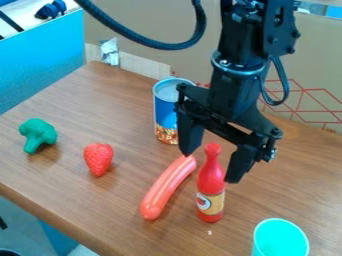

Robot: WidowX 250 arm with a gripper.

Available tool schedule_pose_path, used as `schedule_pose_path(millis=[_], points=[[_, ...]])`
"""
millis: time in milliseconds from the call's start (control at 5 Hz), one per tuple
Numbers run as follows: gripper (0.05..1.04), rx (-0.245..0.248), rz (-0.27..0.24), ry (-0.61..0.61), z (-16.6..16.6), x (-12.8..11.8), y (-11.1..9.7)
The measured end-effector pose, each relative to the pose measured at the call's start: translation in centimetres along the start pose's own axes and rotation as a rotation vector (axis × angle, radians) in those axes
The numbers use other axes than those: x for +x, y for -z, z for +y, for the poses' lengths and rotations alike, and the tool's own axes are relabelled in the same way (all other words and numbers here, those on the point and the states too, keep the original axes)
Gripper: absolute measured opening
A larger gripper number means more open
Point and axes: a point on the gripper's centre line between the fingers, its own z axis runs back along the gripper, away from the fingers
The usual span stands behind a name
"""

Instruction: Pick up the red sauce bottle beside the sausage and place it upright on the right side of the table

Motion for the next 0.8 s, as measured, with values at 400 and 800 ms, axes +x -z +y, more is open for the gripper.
schedule_pose_path(millis=[400, 800], points=[[1.002, 0.006, 0.046, -0.037, 0.5, 0.9, 1.5], [0.964, -0.072, 0.08, -0.043, 0.9, 2.8, 4.1]])
